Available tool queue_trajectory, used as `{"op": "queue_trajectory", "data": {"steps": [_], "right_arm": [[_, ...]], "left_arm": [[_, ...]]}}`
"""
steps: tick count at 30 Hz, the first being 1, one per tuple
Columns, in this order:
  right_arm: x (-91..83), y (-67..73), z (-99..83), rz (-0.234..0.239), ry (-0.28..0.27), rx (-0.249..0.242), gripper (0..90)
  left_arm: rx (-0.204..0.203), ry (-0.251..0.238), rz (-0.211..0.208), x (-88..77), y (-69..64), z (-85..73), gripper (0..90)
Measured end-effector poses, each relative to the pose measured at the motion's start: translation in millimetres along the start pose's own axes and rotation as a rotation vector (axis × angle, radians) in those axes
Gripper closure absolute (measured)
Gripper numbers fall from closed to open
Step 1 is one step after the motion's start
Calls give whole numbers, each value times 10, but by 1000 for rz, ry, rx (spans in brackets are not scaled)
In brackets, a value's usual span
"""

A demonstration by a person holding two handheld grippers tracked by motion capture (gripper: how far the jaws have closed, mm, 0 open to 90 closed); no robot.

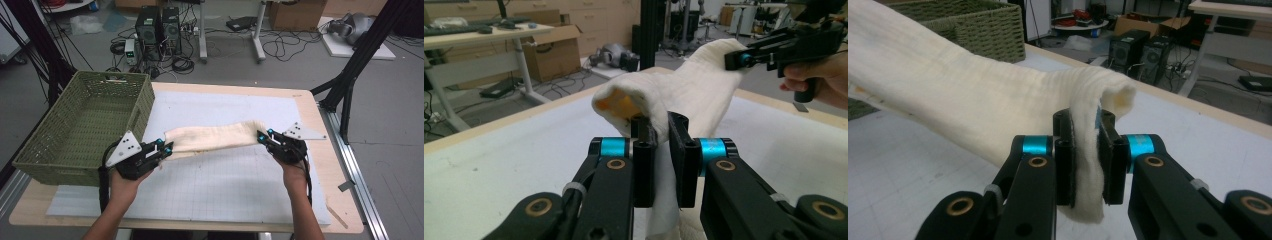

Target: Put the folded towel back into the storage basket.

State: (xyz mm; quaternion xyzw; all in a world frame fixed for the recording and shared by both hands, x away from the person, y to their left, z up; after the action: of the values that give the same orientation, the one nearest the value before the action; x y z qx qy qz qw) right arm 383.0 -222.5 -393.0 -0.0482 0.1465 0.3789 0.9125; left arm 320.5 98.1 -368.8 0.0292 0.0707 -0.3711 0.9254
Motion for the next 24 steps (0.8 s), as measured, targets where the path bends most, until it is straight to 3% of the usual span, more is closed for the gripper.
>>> {"op": "queue_trajectory", "data": {"steps": [17, 24], "right_arm": [[557, 22, 600, -4, 26, -70, 801], [721, 69, 825, 4, 7, -94, 801]], "left_arm": [[-5, -65, 48, -274, 163, 218, 823], [-5, -94, 71, -391, 232, 303, 823]]}}
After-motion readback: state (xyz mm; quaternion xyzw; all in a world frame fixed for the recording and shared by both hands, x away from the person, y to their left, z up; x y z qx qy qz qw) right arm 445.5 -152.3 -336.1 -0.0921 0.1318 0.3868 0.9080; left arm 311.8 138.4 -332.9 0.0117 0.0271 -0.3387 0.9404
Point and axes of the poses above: each handheld gripper's, and its own axes: x roughly forward along the jaws, z roughly out of its top, y roughly to its left, the point moved 8 cm from there along x, roughly forward along the jaws, and after that the axes turned 4 degrees about z, right-handed, at the moved point
